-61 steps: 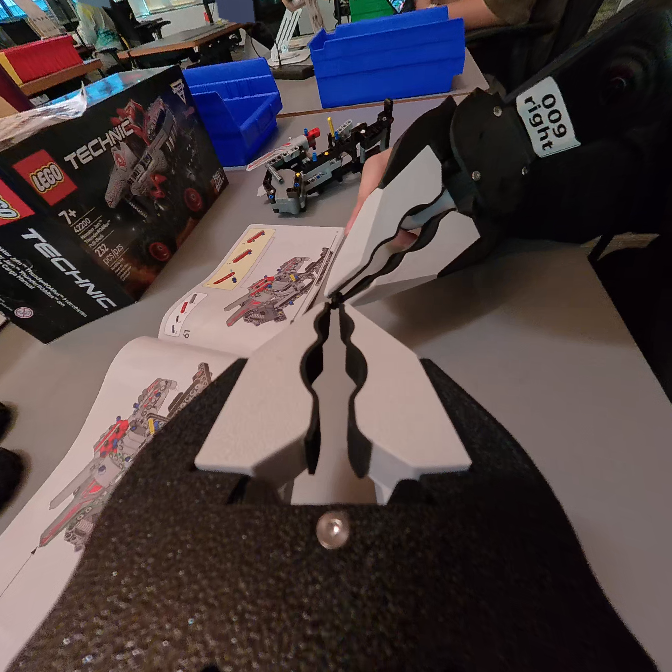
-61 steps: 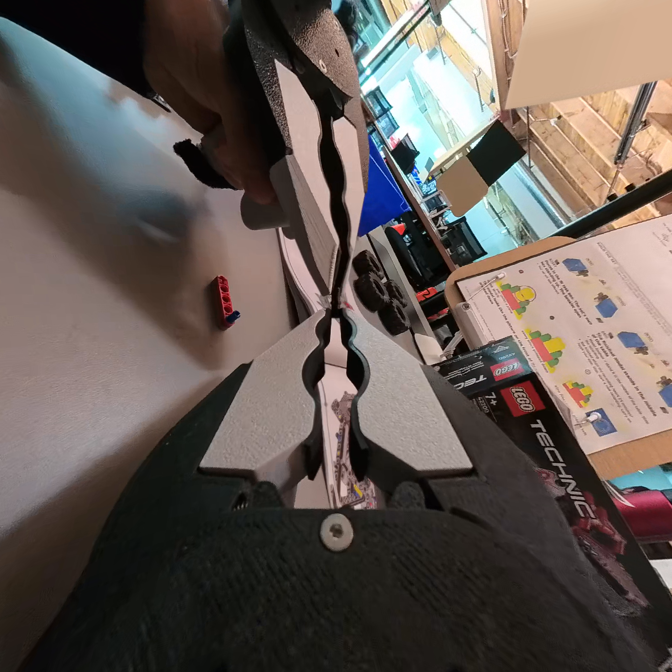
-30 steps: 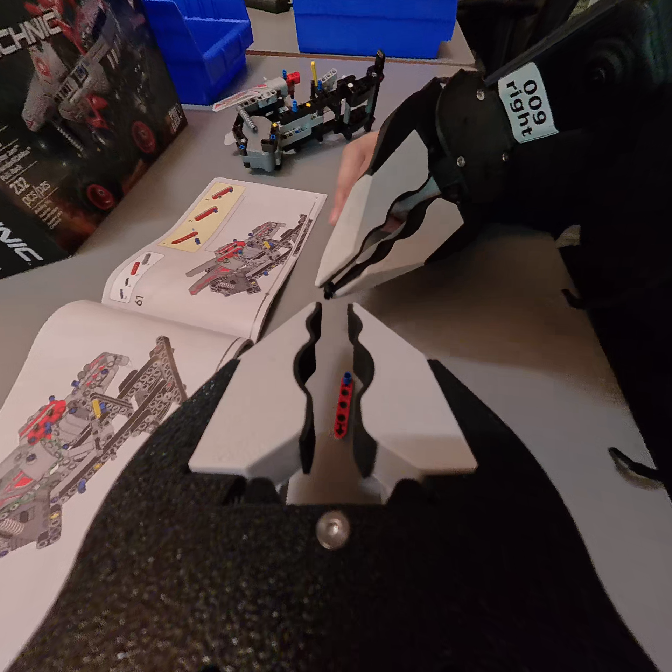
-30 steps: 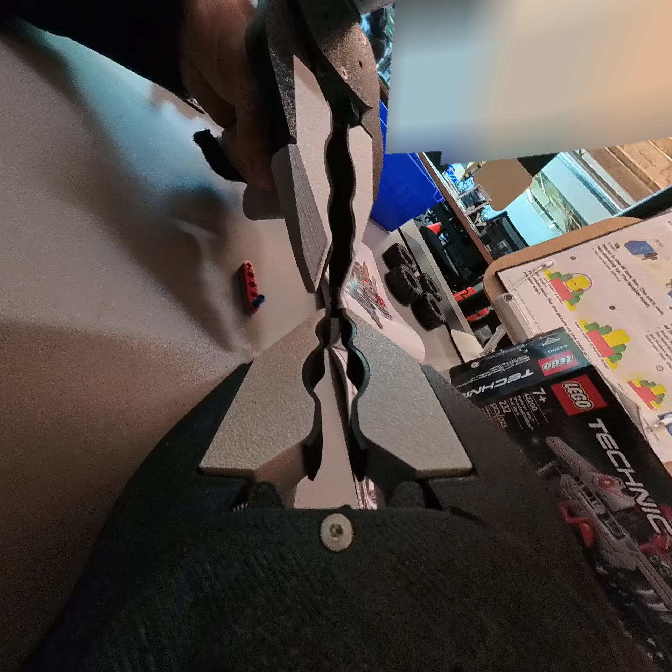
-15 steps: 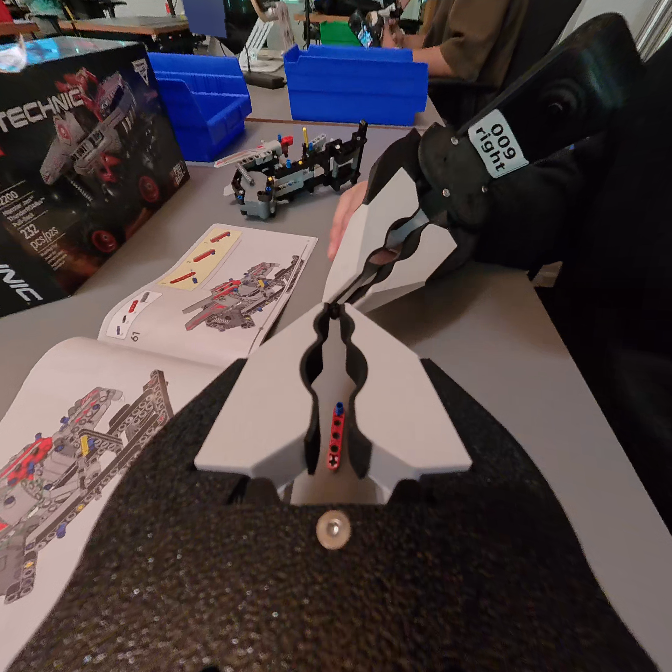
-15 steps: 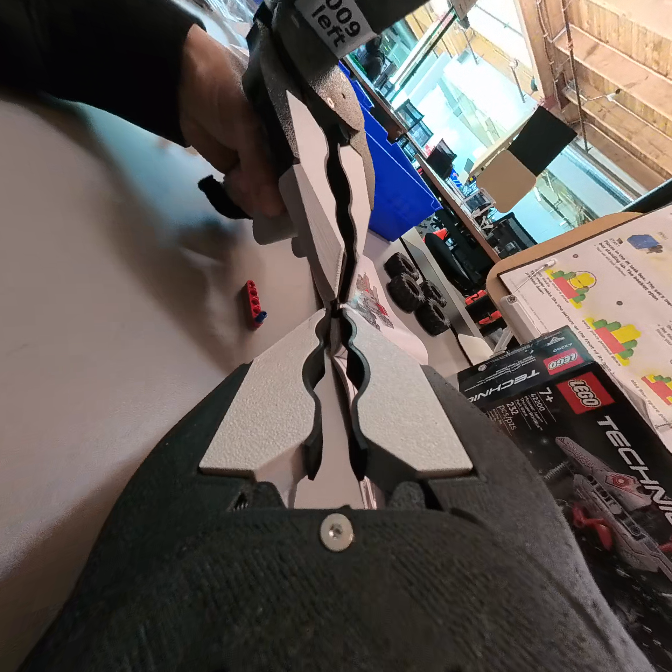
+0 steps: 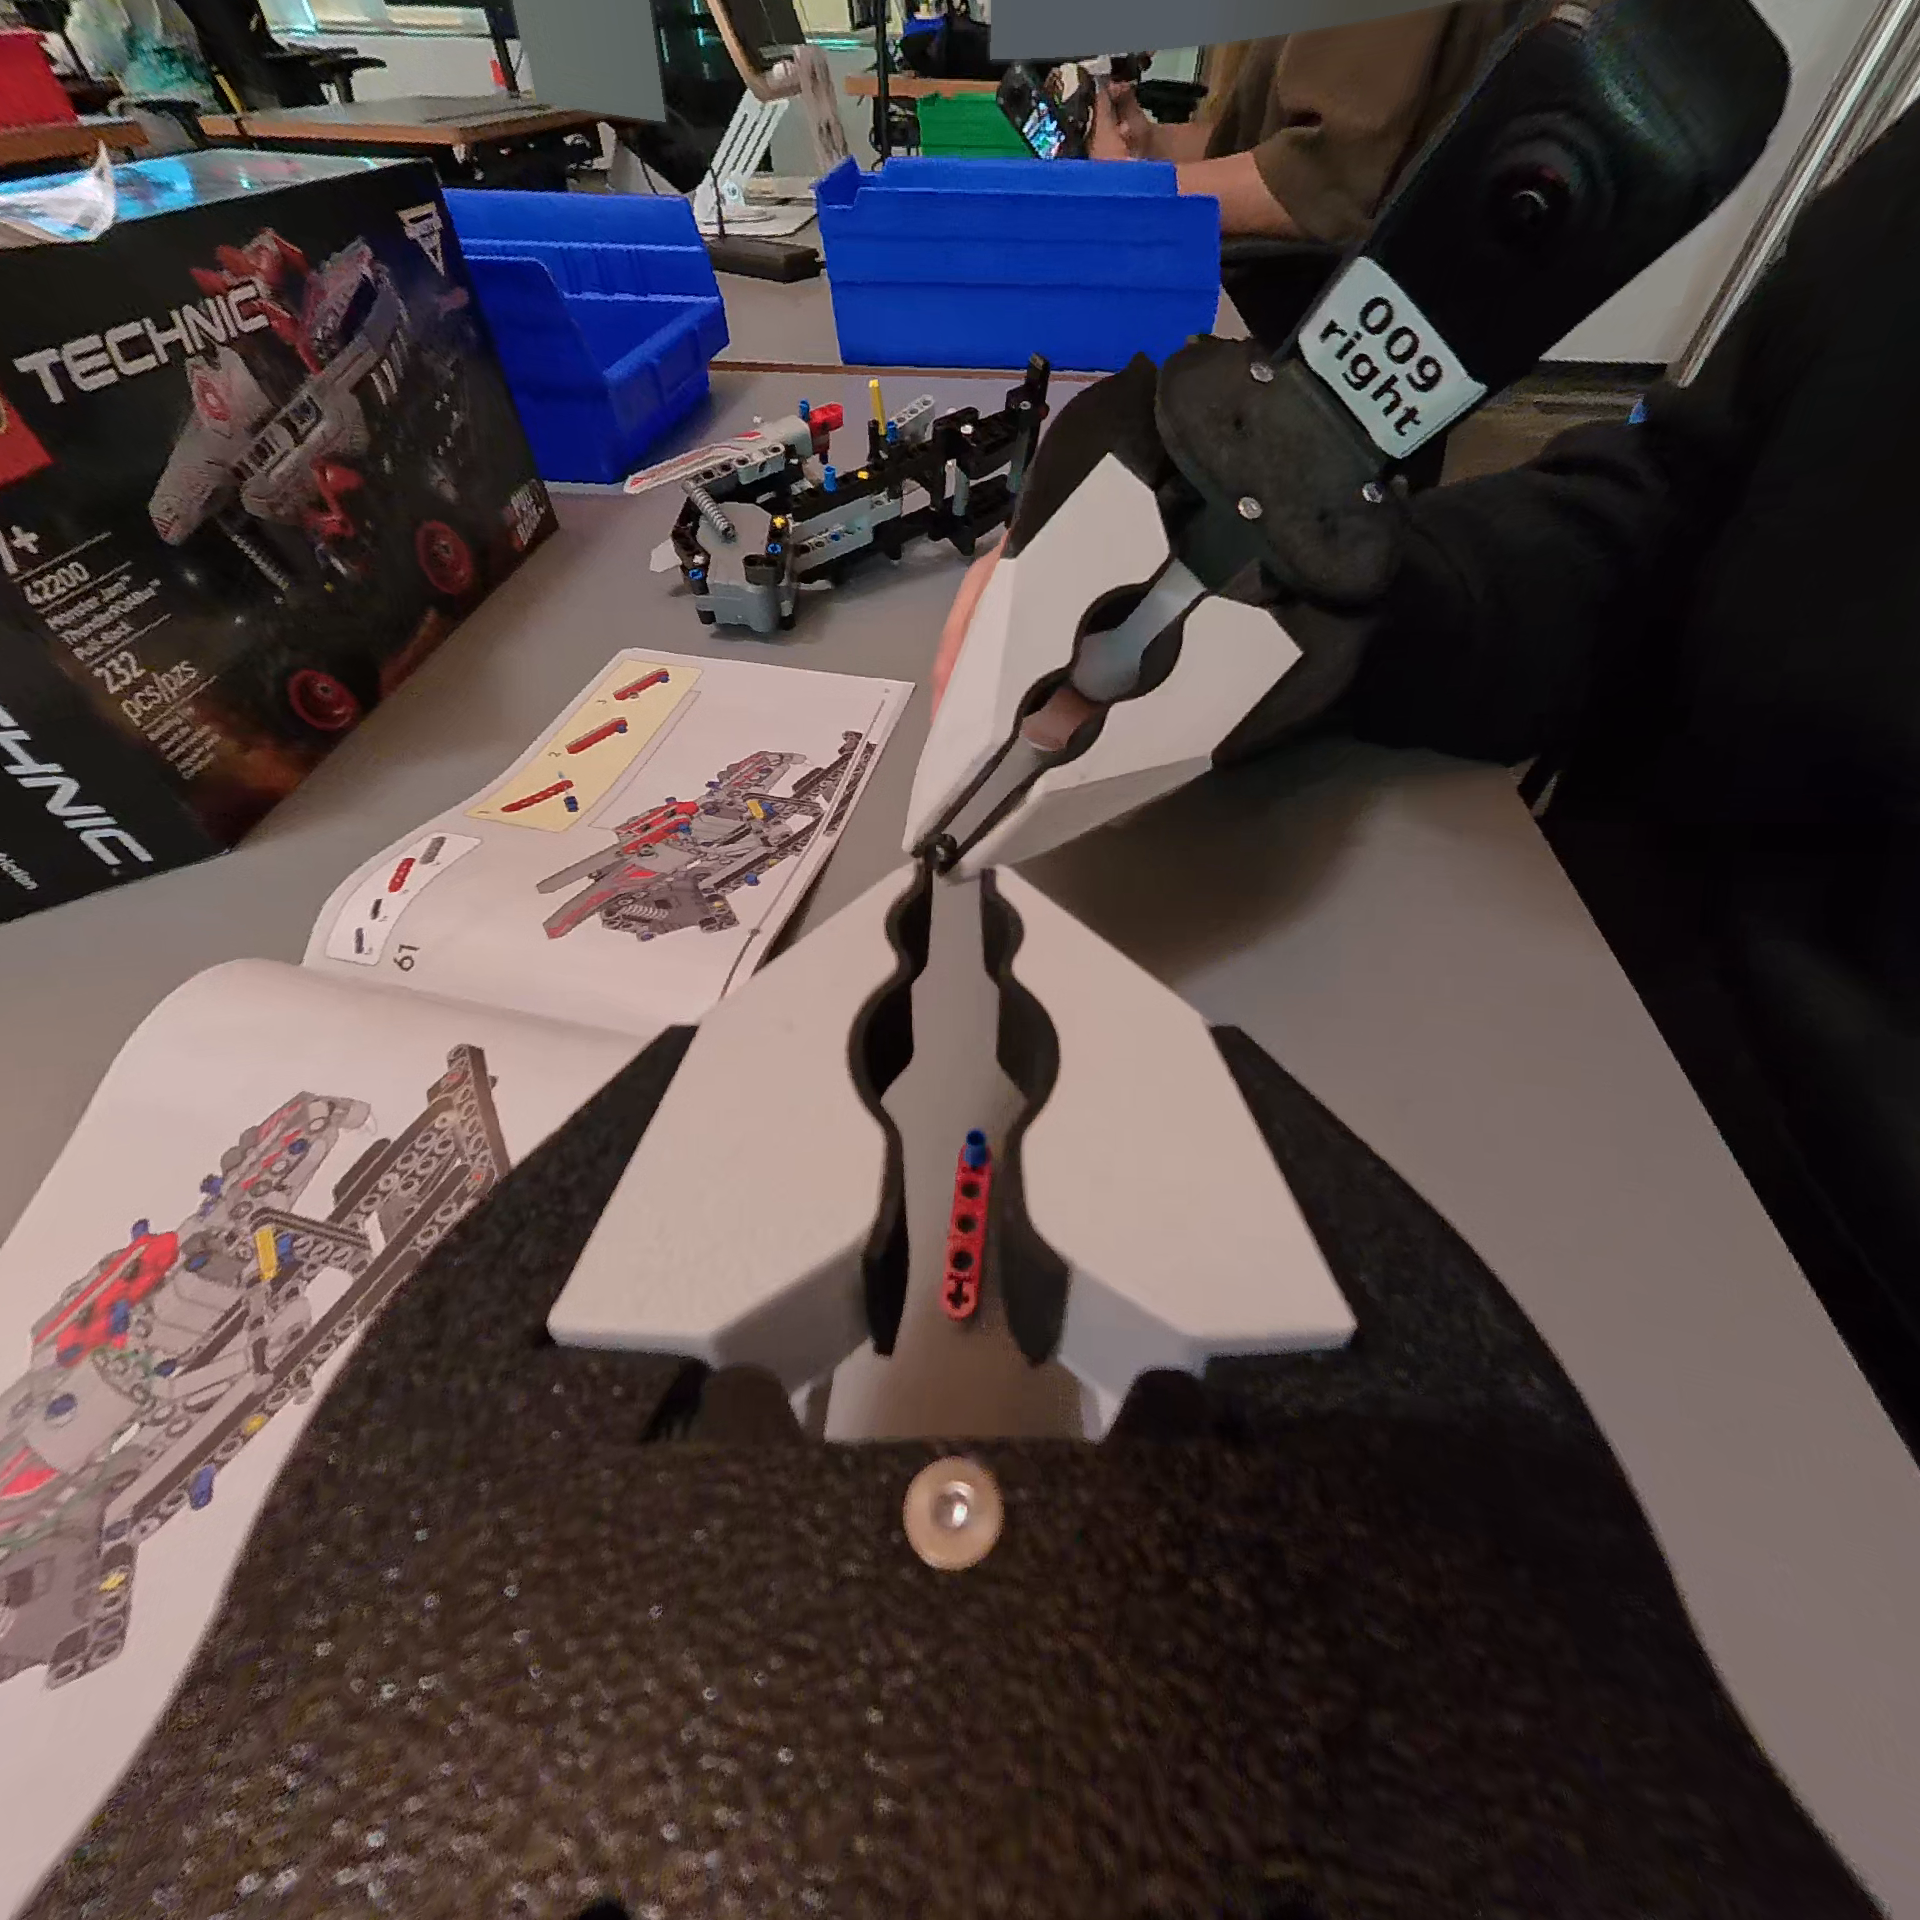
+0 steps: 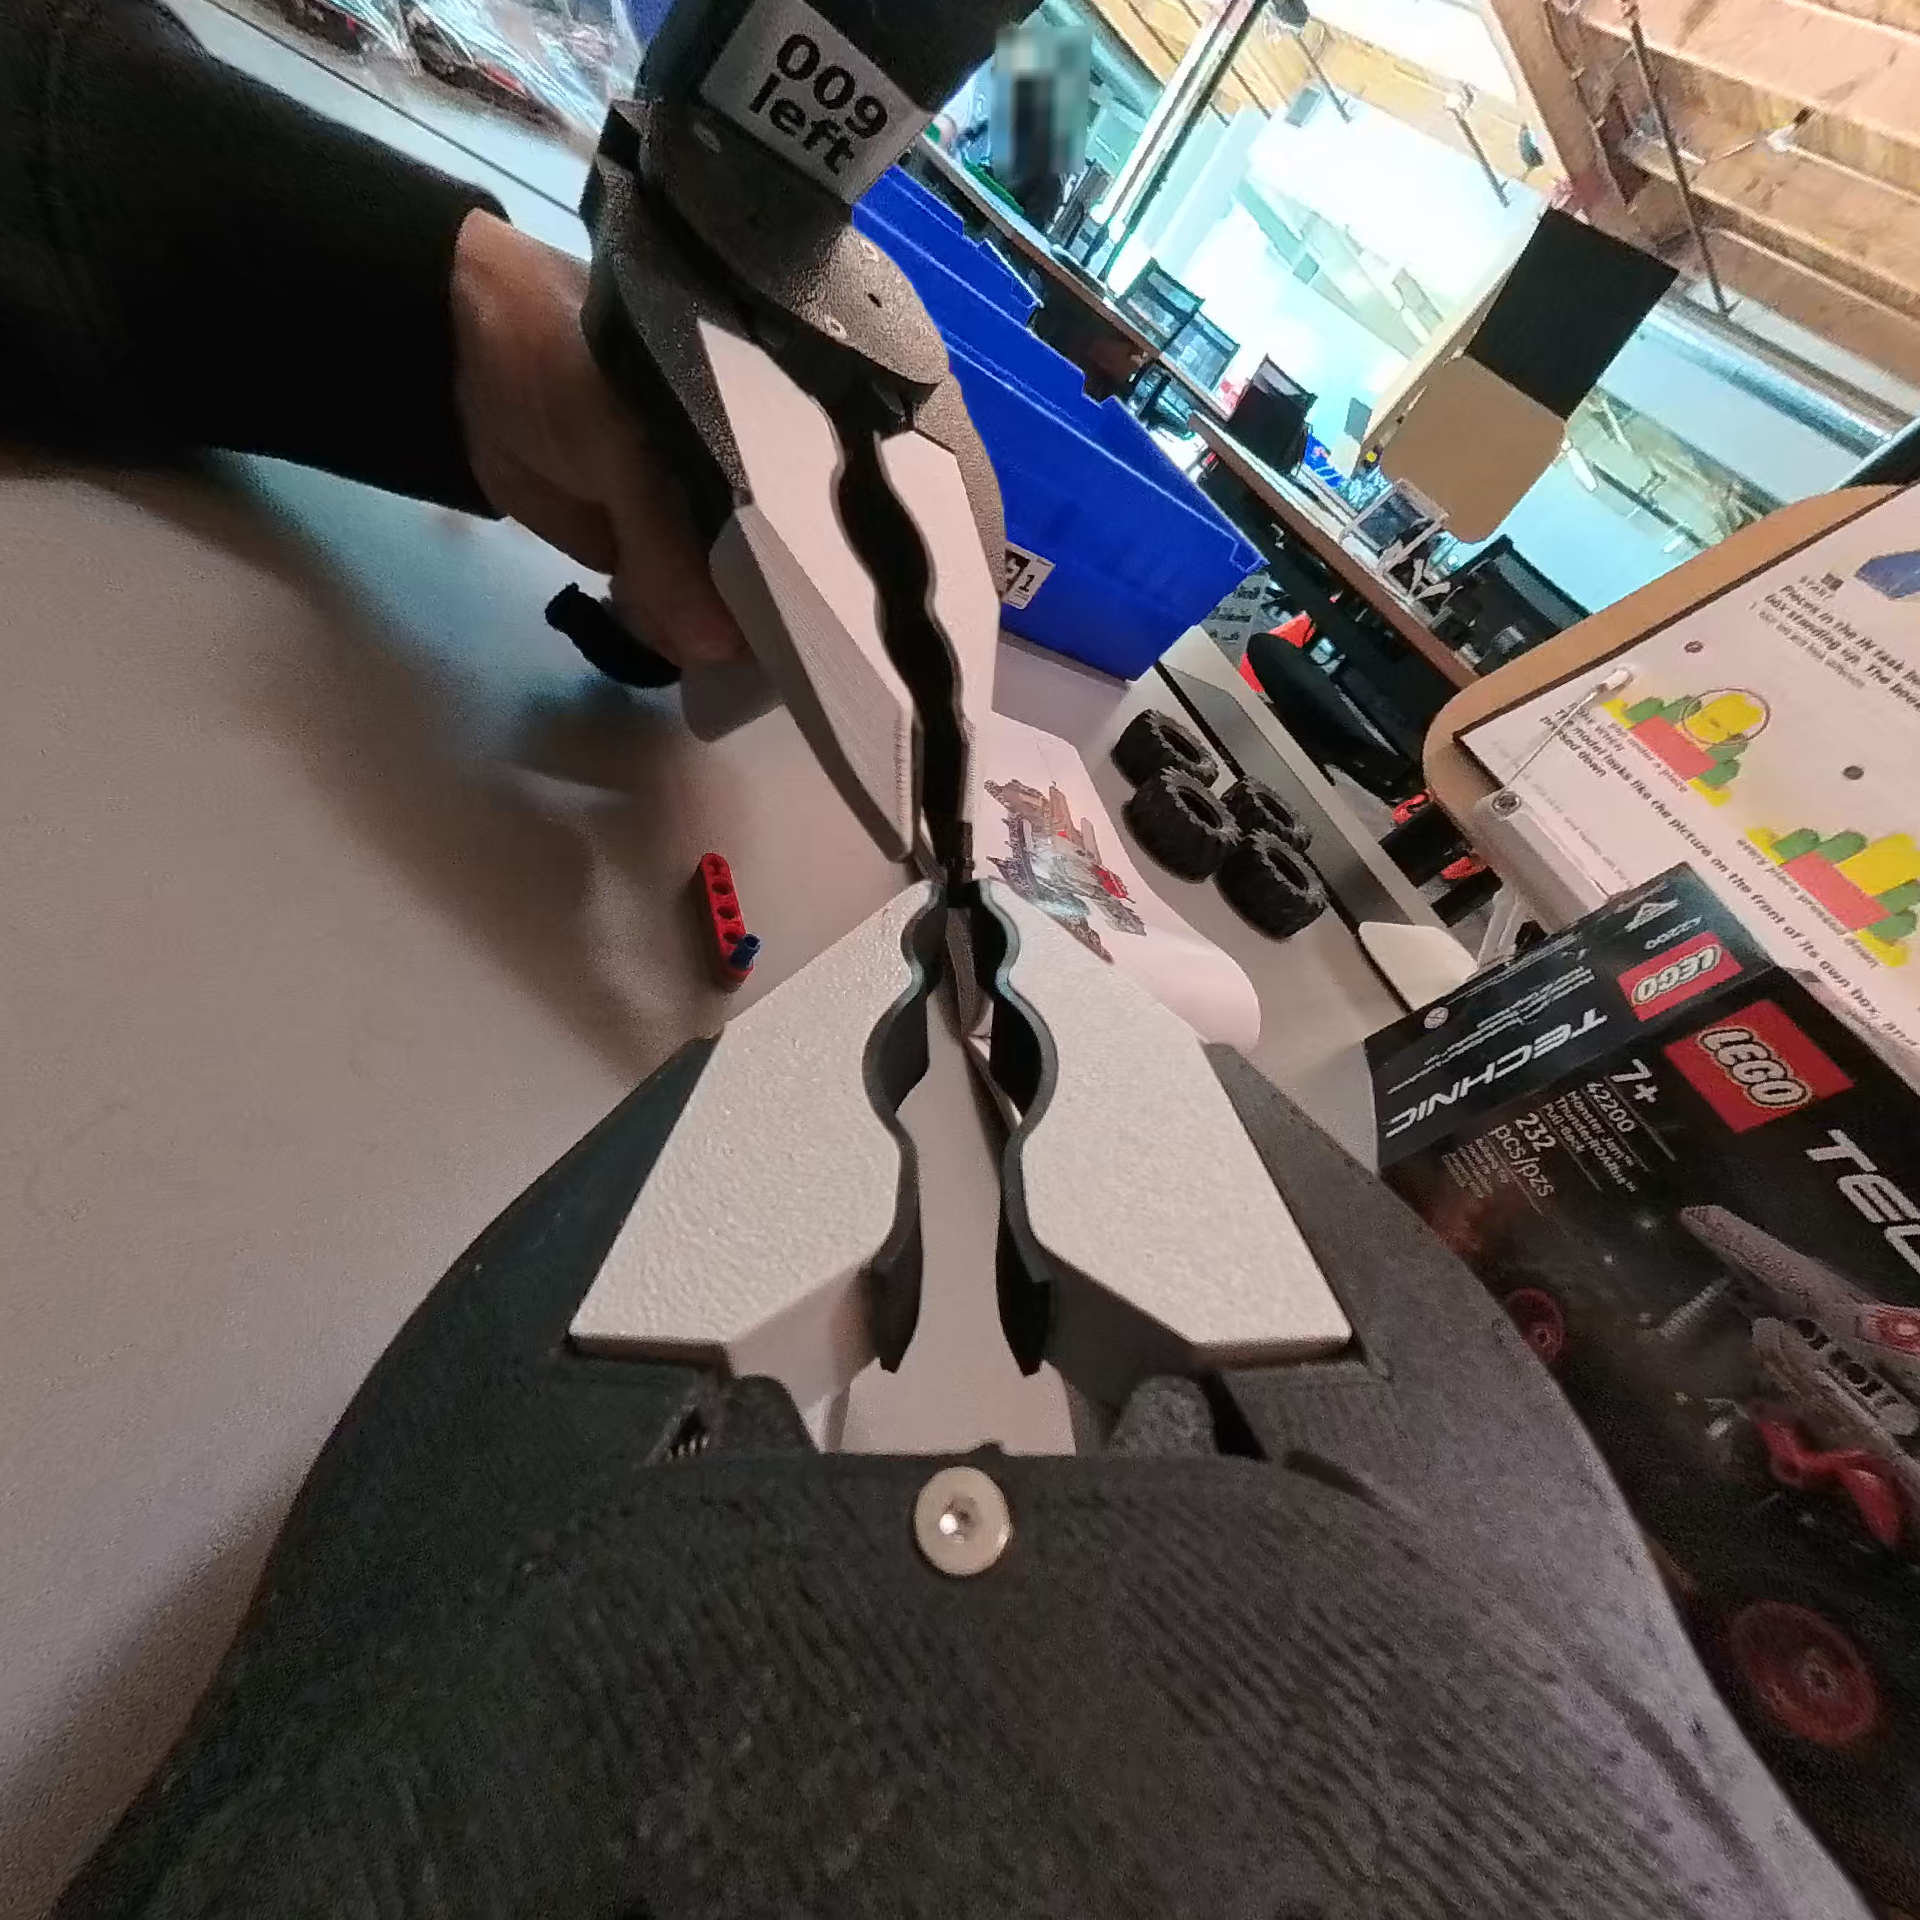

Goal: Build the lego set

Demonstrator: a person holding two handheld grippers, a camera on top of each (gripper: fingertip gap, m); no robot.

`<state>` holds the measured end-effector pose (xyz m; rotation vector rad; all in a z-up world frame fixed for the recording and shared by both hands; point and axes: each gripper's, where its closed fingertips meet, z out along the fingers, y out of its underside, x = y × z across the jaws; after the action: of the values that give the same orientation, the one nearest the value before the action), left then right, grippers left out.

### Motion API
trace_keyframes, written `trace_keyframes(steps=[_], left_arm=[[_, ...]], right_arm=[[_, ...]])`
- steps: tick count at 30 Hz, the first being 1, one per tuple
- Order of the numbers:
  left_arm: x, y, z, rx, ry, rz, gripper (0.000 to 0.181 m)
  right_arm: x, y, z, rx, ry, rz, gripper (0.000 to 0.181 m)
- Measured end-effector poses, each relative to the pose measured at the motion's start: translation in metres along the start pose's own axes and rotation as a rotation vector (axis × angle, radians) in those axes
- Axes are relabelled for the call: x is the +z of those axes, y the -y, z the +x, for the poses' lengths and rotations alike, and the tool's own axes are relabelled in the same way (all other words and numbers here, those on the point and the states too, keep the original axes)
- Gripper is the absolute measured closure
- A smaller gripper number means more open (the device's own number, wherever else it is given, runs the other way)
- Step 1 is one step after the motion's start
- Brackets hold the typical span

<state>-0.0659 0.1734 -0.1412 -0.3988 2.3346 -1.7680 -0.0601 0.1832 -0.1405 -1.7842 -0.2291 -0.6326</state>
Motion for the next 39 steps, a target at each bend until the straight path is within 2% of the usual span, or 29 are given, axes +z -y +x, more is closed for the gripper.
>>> trace_keyframes(steps=[4,6,18,26,30,39], left_arm=[[0.002,-0.002,-0.003,-0.017,0.025,-0.014,0.164],[0.003,-0.002,0.000,-0.001,0.011,-0.020,0.178],[-0.001,-0.004,0.002,0.002,0.006,-0.022,0.178],[-0.001,-0.017,-0.002,0.072,0.041,-0.104,0.178],[-0.004,-0.014,-0.001,0.044,0.029,-0.087,0.178],[-0.004,-0.023,-0.004,0.057,0.061,-0.167,0.179]], right_arm=[[0.001,0.001,-0.004,0.021,0.034,0.009,0.179],[0.001,0.000,-0.006,0.000,0.028,-0.002,0.179],[0.005,-0.002,-0.011,-0.002,0.065,-0.012,0.178],[0.010,-0.010,-0.016,-0.048,0.093,-0.050,0.178],[0.012,-0.009,-0.018,-0.045,0.109,-0.040,0.178],[0.018,-0.015,-0.023,-0.133,0.125,-0.070,0.177]])
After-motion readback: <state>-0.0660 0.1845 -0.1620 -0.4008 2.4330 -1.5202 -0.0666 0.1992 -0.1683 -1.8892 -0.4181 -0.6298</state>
